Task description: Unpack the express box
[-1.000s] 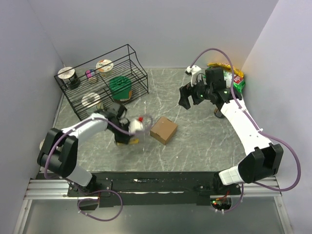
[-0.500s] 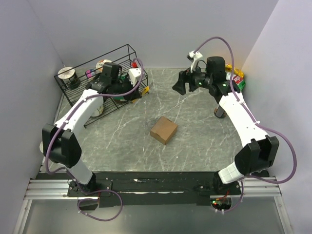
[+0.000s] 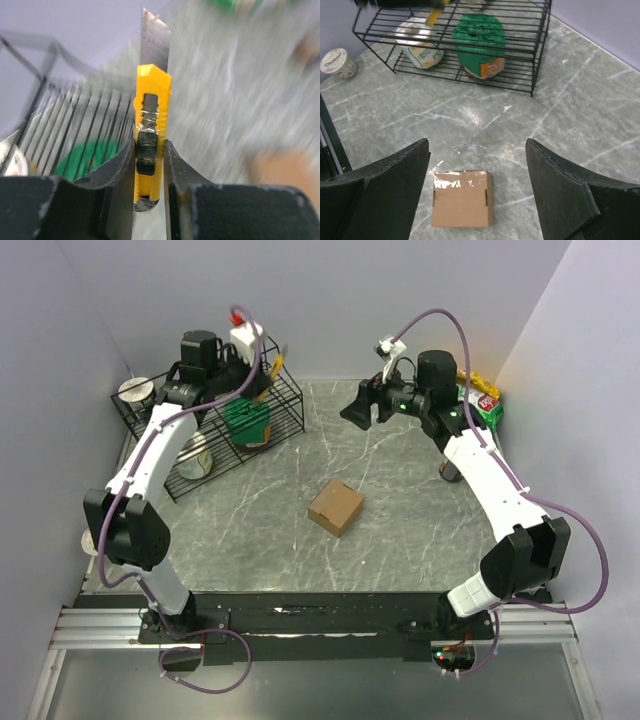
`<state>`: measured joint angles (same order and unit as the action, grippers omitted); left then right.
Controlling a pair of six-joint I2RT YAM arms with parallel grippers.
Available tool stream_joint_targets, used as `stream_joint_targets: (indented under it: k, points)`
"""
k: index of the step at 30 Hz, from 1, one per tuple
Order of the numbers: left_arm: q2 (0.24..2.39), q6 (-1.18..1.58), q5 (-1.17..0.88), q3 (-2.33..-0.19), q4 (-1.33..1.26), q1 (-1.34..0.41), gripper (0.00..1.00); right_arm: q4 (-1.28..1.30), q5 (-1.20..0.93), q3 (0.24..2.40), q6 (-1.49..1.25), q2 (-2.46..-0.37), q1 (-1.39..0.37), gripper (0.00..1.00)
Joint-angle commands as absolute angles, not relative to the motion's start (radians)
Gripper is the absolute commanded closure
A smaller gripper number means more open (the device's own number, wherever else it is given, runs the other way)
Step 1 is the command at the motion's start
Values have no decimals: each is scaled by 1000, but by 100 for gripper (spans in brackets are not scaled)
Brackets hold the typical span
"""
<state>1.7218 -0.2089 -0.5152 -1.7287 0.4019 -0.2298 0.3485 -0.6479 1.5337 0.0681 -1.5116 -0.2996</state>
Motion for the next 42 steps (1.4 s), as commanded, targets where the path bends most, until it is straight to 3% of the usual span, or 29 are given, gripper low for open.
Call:
stream_joint_targets:
  k: [1,3,8,25,31,38,42]
  points:
    - [1620,325,-445,-1734,71,-288,99,215,-644,1591,64,-1486,-362,16]
    - [1611,493,-437,-1703,23,-288,99,178,-626,1604,34,-1499,-397,17]
    - [1618,598,-462,-1706,-28,-293,99,79,-574,1660,-101,-1560,-436,20]
    - [1598,640,-529,-1651,-118,-291,99,40,-353,1838,-86,-1733,-560,25]
    - [1591,634,-526,-1643,-107,-291,99,22,-319,1855,-94,-1769,-568,32]
    - [1583,629,-515,-1637,-103,-291,99,18,-268,1907,-65,-1813,-592,45]
    - [1580,624,-509,-1635,-100,-291,99,31,-256,1917,-35,-1827,-601,72]
